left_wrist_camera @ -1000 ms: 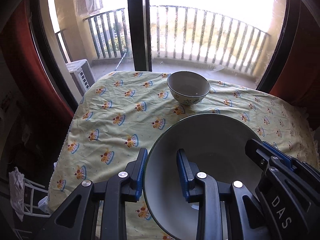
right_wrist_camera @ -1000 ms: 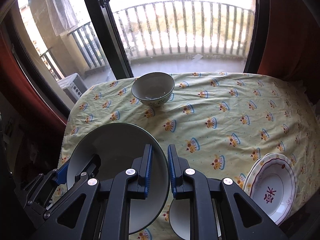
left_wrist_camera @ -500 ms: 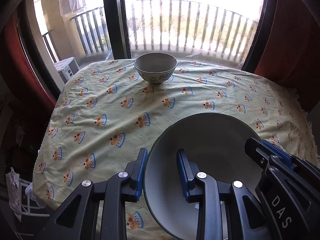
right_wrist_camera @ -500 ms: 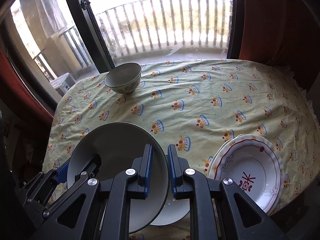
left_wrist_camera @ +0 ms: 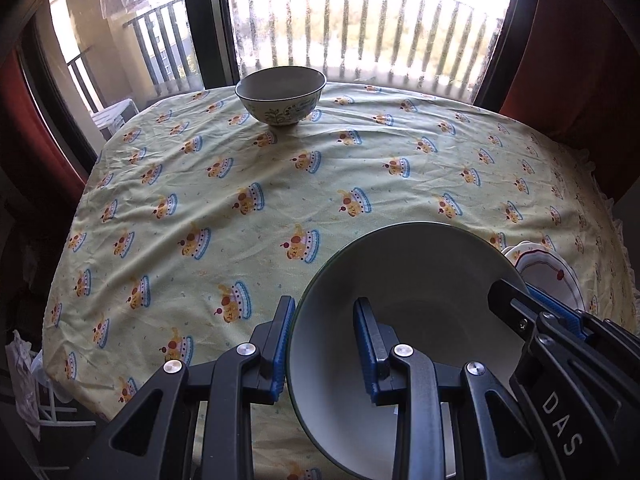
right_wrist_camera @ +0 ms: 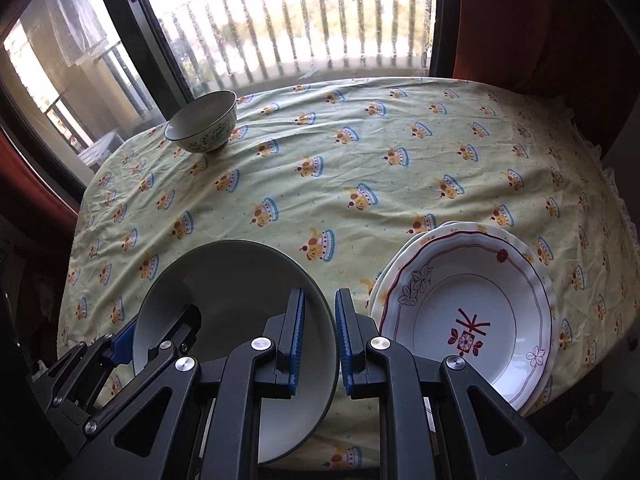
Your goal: Organize plates and bowls
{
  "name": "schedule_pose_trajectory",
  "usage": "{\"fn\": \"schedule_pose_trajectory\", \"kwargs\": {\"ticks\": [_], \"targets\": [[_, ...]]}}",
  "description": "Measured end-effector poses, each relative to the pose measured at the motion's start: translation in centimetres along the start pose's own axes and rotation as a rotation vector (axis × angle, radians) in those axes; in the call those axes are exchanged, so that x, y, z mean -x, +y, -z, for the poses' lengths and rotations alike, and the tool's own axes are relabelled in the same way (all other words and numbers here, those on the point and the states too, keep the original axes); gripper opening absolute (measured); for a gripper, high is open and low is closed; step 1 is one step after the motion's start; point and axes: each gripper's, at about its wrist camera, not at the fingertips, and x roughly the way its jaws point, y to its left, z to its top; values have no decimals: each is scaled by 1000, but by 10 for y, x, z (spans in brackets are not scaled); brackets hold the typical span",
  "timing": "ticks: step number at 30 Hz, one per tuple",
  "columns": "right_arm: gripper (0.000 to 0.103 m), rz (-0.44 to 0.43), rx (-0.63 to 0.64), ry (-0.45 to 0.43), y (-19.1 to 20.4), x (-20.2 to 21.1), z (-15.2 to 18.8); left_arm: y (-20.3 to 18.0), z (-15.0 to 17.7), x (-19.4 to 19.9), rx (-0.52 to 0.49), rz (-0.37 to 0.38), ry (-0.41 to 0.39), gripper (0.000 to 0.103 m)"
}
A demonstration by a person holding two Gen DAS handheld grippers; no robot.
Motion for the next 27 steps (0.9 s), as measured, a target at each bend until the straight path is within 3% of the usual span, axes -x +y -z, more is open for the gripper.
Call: {"fn": "schedule_pose_trajectory", "kwargs": {"ticks": [15,21,27], "targets": [[19,-4,37,74,6,-34,3,5,6,-28,22,-32,73,29],[19,-6,44,73,4,-40,4,1,5,-29,13,-51,59,29],[22,-27,43,62,4,-39,4,2,5,-29,8,-34,67,38]]}}
